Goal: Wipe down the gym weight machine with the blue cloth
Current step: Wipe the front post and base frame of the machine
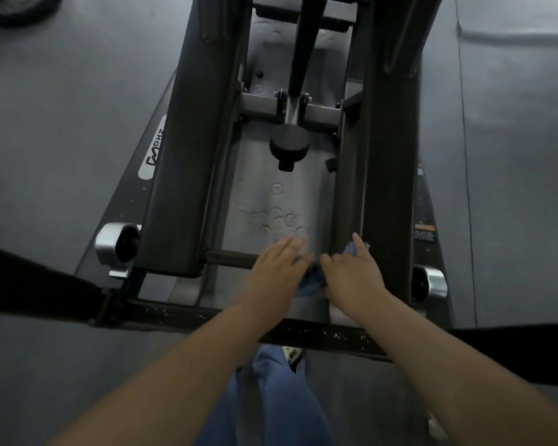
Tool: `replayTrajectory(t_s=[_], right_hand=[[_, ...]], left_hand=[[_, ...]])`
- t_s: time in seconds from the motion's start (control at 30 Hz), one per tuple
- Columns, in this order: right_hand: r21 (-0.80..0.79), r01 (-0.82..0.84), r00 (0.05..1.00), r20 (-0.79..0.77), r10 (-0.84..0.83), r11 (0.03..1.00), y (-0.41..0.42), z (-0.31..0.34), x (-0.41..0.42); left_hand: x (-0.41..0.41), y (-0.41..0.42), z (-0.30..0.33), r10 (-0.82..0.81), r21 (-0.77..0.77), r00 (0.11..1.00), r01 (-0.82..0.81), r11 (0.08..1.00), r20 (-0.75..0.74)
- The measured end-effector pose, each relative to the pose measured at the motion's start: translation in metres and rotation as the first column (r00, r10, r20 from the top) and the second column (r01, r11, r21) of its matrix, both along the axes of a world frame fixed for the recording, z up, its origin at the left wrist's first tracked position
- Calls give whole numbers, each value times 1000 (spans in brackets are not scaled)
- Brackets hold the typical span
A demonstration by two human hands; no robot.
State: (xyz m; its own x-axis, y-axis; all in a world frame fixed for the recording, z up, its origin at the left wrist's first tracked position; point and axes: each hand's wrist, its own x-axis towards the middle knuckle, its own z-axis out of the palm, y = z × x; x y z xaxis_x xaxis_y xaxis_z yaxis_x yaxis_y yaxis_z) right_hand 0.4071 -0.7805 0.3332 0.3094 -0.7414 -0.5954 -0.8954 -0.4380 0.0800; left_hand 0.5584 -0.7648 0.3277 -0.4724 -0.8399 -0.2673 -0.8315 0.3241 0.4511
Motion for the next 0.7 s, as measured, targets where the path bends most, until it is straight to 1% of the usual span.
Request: replayTrajectory(t_s=[0.03,0.1,0.2,0.3,0.37,0.43,0.57,0.63,0.7], right_hand=[[-1,-14,1000,5,14,1000,-1,-2,0],[17,-28,1000,14,27,999,-3,-9,1],[38,0,999,49,-2,999,-3,-13,6],[87,76,991,105,-85,993,-2,-13,21],[108,103,984,136,-117,989,-5,-15,38],[106,90,982,157,-106,990,-9,-18,58],[77,17,967,251,-36,997,-13,-23,100],[73,-4,954,298,-18,997,-17,-24,123],[104,-12,943,333,-23,995,-21,-26,141]], left_hand=[[-3,-3,-8,-81,-52,996,83,995,41],[-9,-6,-14,-181,-135,973,201,970,142],[-7,-9,-16,-227,-122,963,245,962,146],[14,-12,-22,-263,-145,941,296,944,211],[33,-12,-20,-261,-199,930,316,928,260],[55,-14,-20,-240,-231,925,312,922,294],[100,-15,-15,-165,-190,915,248,950,368],[119,-13,-11,-115,-209,897,221,953,426],[128,-11,-7,-83,-239,879,216,947,469]])
